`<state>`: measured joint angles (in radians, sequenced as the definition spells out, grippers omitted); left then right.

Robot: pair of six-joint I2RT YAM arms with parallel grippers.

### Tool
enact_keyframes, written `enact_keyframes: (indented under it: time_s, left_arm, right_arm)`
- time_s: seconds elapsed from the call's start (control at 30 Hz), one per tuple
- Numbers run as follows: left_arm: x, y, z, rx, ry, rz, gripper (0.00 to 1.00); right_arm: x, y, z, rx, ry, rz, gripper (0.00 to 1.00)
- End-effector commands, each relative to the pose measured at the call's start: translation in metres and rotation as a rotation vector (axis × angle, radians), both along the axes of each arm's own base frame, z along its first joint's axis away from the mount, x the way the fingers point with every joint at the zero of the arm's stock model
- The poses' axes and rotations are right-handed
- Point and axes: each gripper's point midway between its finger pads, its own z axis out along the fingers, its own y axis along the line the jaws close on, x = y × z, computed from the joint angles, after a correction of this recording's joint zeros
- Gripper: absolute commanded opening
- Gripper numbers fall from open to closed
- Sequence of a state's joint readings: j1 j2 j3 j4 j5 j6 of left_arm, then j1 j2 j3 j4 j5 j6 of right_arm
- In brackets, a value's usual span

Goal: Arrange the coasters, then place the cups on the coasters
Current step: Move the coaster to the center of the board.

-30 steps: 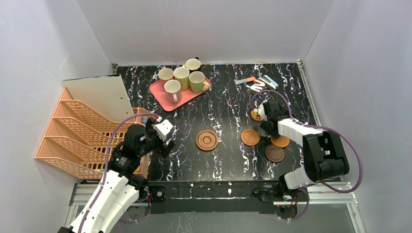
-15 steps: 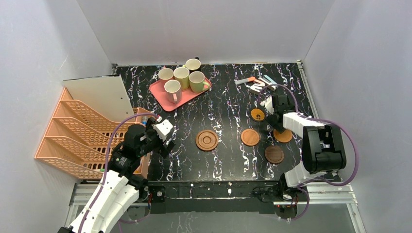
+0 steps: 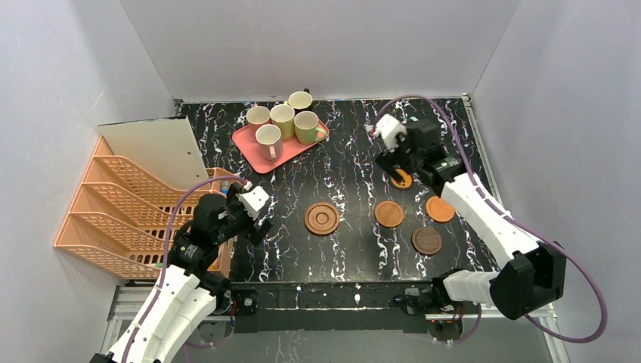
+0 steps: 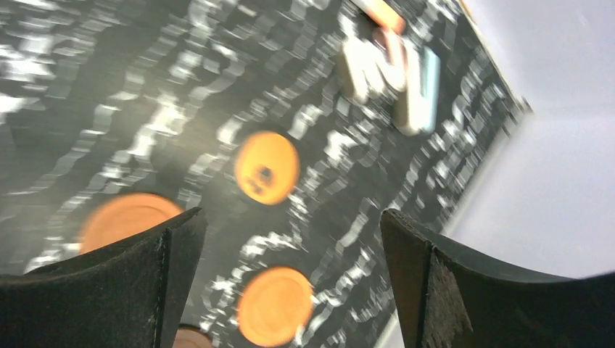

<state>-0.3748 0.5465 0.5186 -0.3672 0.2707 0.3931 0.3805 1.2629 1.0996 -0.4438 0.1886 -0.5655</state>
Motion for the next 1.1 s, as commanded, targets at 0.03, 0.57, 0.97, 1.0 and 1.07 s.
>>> enact_keyframes:
  time_s: [0.03, 0.57, 0.97, 1.0, 1.07]
  left_arm:
    - [-0.002, 0.0, -0.003, 0.004, 0.012, -0.007, 0.98]
    - [-0.002, -0.001, -0.005, 0.007, 0.019, -0.017, 0.98]
    - [-0.004, -0.002, -0.005, 0.004, 0.018, -0.024, 0.98]
    - [-0.003, -0.002, -0.005, 0.004, 0.018, -0.025, 0.98]
    - [-0.003, -0.001, -0.005, 0.006, 0.019, -0.022, 0.98]
  right_arm:
    - [-0.04, 0.078, -0.036, 0.13, 0.109, 0.248, 0.99]
    - [-0.024, 0.03, -0.129, -0.236, 0.142, 0.043, 0.99]
    - [-0.026, 0.004, -0.164, -0.364, 0.211, -0.018, 0.99]
    - [-0.026, -0.001, -0.167, -0.381, 0.218, -0.033, 0.99]
    - [-0.025, -0.012, -0.171, -0.404, 0.228, -0.07, 0.99]
